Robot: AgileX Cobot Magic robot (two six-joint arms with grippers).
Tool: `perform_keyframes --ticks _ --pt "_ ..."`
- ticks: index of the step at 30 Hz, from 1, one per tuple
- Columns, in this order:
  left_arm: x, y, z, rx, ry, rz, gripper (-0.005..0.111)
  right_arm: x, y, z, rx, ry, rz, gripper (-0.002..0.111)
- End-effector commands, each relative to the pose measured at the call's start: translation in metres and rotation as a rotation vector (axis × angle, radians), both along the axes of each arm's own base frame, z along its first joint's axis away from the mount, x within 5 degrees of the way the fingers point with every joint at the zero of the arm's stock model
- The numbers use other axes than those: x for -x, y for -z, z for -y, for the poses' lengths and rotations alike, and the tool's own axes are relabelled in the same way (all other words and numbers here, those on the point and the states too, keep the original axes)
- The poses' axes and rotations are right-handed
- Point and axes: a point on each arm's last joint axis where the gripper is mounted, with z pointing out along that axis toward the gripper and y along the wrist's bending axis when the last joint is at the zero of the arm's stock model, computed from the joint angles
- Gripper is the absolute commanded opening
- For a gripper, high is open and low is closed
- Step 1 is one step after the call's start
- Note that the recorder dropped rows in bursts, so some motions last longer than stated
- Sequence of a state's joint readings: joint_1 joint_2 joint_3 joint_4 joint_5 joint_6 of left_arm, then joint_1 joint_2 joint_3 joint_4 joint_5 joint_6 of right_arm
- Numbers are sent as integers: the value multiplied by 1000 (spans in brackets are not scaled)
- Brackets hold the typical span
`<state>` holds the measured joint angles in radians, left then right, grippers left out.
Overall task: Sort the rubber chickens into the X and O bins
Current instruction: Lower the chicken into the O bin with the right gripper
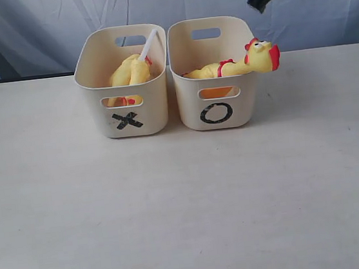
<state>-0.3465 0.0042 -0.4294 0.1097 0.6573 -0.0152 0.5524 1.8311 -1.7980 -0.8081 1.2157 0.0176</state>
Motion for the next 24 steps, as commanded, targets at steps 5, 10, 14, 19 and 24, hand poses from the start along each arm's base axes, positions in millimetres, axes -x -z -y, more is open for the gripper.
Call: perform_keyframes --ticks 5,10,14,19,24 --pt "0 1 0 2 -7 4 0 -16 10 -6 7 33 13 -1" --pt "0 1 0 2 -7 4 0 -19 13 -5 36 39 23 -1" --pt "0 1 0 2 -7 4 0 -24 17 3 30 66 15 -1" --pt "0 1 0 2 -7 4 0 -32 27 23 -60 137 -42 -1" --pt "0 1 0 2 -7 4 0 -33 46 17 -100 139 -112 -1"
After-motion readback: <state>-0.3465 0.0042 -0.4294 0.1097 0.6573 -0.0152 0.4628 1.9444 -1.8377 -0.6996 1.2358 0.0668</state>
